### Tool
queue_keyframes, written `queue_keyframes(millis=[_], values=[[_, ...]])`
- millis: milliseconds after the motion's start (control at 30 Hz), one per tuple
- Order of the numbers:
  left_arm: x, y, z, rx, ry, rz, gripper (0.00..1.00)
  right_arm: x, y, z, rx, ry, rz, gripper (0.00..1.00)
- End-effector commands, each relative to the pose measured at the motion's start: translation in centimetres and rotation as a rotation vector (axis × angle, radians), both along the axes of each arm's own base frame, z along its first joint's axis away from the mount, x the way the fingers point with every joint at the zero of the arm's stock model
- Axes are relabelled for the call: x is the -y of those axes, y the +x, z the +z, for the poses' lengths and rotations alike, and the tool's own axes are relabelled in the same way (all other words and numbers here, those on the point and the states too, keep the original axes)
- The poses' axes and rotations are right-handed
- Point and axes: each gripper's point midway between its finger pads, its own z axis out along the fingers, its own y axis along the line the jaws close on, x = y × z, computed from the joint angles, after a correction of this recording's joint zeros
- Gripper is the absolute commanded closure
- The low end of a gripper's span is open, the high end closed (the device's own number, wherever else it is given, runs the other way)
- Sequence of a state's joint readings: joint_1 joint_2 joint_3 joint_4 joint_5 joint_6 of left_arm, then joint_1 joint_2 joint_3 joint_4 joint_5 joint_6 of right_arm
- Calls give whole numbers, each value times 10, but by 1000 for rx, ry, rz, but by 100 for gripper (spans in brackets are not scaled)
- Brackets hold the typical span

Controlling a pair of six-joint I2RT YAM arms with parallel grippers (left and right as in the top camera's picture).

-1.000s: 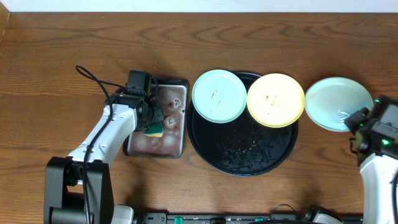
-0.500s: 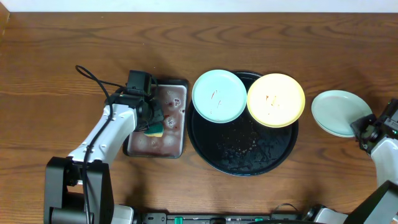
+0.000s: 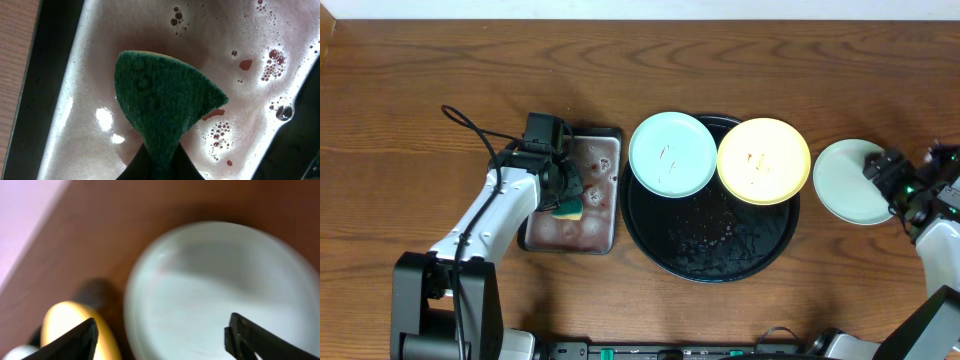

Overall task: Clean dirty plates on tray and stack at the side
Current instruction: 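Place the pale green plate on the table right of the tray, release, then grasp the yellow plate rim with the right gripper and tilt it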

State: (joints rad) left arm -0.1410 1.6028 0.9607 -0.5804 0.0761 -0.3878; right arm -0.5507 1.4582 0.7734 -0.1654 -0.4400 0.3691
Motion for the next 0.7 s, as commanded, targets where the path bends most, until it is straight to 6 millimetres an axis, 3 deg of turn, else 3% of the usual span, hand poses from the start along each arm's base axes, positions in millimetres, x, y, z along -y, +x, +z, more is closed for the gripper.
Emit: queue_keyframes(millis=[0, 267, 367, 500, 600, 633, 667], values=[[-1, -3, -3, -12, 3, -10, 92, -51, 17, 21, 123, -18, 297, 20], [-1, -3, -3, -13, 3, -10, 92, -96, 33, -18, -6, -294, 461, 20], [-1, -4, -4, -17, 4, -10, 92, -98, 39, -41, -82, -382, 434, 24], [-1, -5, -4, -20, 4, -10, 92, -97, 43, -57, -115, -380, 398, 27], [-1, -5, -4, -19, 4, -10, 92, -97, 47, -64, -117, -342, 362, 39], [-1, -5, -4, -20, 4, -10, 92, -98, 47, -66, -120, -327, 353, 57], [-1, -5, -4, -20, 4, -10, 92, -98, 47, -66, -121, -322, 348, 67]])
